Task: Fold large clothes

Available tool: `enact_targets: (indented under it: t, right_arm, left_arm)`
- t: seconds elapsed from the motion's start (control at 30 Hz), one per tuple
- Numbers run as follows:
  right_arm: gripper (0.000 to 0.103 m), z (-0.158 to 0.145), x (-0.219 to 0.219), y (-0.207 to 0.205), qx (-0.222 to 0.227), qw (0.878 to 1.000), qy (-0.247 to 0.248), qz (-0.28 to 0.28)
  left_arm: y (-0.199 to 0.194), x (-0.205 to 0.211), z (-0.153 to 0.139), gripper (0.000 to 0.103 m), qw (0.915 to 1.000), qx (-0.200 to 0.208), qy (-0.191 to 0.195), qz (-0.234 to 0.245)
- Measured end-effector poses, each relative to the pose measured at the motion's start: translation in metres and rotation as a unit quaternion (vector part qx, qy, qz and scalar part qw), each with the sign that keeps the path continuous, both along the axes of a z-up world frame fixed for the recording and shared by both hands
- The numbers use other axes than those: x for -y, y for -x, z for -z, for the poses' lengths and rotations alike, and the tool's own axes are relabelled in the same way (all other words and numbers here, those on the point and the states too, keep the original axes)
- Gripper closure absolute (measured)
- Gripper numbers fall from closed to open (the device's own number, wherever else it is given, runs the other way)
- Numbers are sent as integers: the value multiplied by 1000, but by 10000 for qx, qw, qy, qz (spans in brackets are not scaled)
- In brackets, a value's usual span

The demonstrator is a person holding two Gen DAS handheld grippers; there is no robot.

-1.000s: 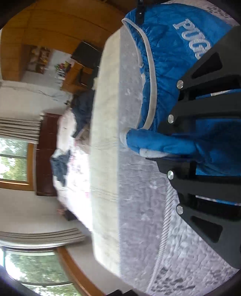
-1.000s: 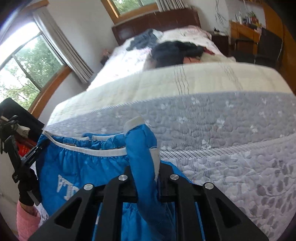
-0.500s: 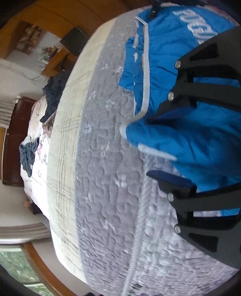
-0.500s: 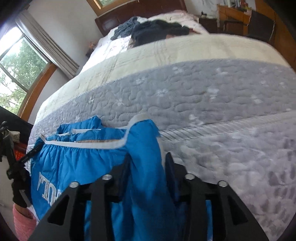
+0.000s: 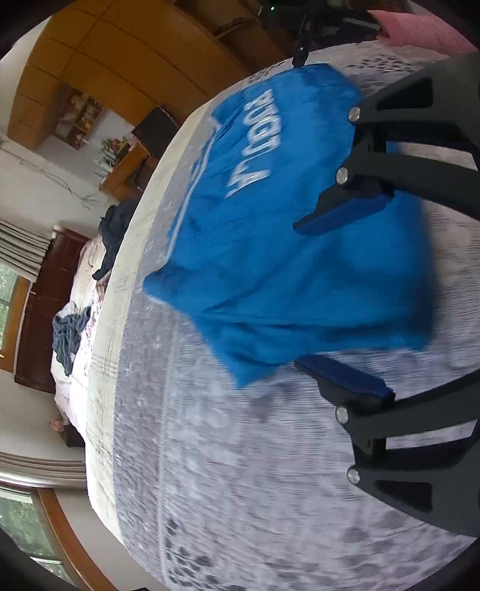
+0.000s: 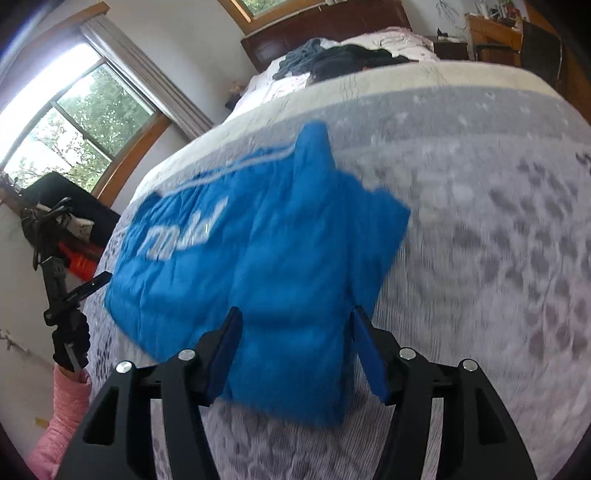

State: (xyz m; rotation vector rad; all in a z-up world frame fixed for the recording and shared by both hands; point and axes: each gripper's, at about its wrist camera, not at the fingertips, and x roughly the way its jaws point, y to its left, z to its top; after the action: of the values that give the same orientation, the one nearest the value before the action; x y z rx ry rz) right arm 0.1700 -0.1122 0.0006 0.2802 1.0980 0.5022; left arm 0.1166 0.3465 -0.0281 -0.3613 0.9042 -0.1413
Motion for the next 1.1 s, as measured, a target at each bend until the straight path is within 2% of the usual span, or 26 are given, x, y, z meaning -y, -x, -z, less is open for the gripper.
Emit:
enact_targets:
  t: [0.07,0.1,0.13,0.17,0.2,0.3,0.5,0.6,0.73,0.77,0.83,0.87,0.9,0.97,1.0,1.07,1.1]
  right_arm:
    - [64,4,-2,7,-44,10000,-31,-46]
    - [68,4,-3,9,-10,10000,7,-56]
    - [77,1,-4,11,74,9999,57,-69]
    - [82,1,-4,12,102,9999,43,-70]
    - [84,-1,-3,14,118,9999,-1,-64]
    - [89,-2,0,18,163,9998,0,-108]
    - [89,27,1,22,-100,9998,147,-107]
    - [89,30,2,22,-104,9998,123,-98]
    - [87,27,2,22,-92,9998,132,-95]
    - [83,24,3,23,-77,9999,113,-91]
    - [77,17,8,26,2,9999,96,-67]
    - [70,13,10,27,37,10000,65,-66]
    - [67,8,13,28,91,9999,-20,-76]
    - [59,2,17,28,167,9998,-78,-55]
    - [56,-1,19,27,204,9997,-91,-34]
    - [45,-4,25,22,211,9995,-210,56]
    - [43,-4,29,17,171,9993,-333,59]
  left_arm:
    - [9,4,5,61,10000,-4,28,-27]
    - [11,6,6,66,10000,13,-75,-57]
    - [13,7,6,69,9998,8,-154,-90]
    - [15,6,6,76,9996,7,-214,-163]
    - [16,5,6,82,9996,0,-210,-200]
    - [14,-1,8,88,9996,-38,-203,-199]
    - [6,-2,24,89,9995,-133,-231,-146]
    - [5,0,27,89,9994,-109,-286,-153]
    - [8,-3,24,87,9996,-143,-194,-169]
    - [10,-5,22,83,9996,-160,-140,-194]
    - [13,-13,14,69,9996,-133,-8,-240]
    - [14,-16,11,56,9996,-96,-1,-254]
    - [15,-19,7,48,9996,-55,-27,-276]
    - [13,-25,4,44,9995,-35,-30,-320]
    - [8,-30,5,40,9995,-89,69,-306]
    - [1,-37,9,39,9991,-148,300,-247]
    - [-6,-41,13,39,9985,-198,461,-213]
